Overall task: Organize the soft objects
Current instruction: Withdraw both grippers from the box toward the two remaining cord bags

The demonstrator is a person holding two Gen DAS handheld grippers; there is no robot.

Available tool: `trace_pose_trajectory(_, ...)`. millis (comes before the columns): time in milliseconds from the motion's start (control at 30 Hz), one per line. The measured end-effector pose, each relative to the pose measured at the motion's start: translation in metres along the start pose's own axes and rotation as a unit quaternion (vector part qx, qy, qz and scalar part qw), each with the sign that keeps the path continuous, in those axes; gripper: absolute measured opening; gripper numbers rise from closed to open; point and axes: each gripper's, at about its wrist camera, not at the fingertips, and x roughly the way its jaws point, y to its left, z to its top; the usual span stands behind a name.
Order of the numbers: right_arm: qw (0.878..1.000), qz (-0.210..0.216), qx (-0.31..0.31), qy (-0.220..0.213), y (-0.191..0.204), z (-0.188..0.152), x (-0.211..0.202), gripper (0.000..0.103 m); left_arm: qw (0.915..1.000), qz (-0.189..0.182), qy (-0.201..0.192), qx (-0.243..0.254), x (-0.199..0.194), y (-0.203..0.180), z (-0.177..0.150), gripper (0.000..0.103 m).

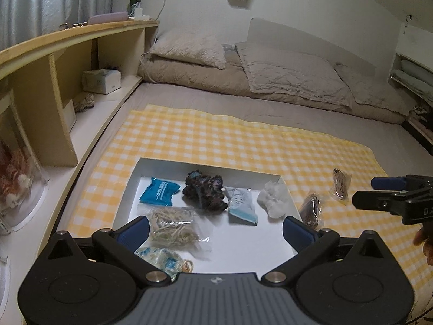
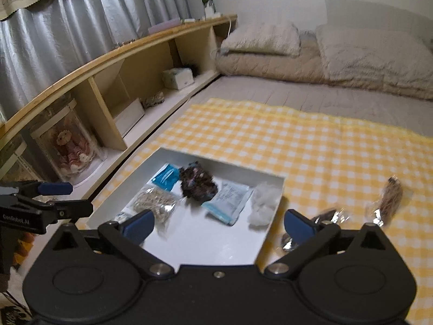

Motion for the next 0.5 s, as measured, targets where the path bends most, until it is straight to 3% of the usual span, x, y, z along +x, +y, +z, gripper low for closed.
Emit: trace_pose_trajectory(500,0.998,-0.050,0.007,-0.048,-0.047,0.001,-0.024,0.103,0.9994,-0.017,-0.014,0.028,0.033,-0.050,0.024,0.103)
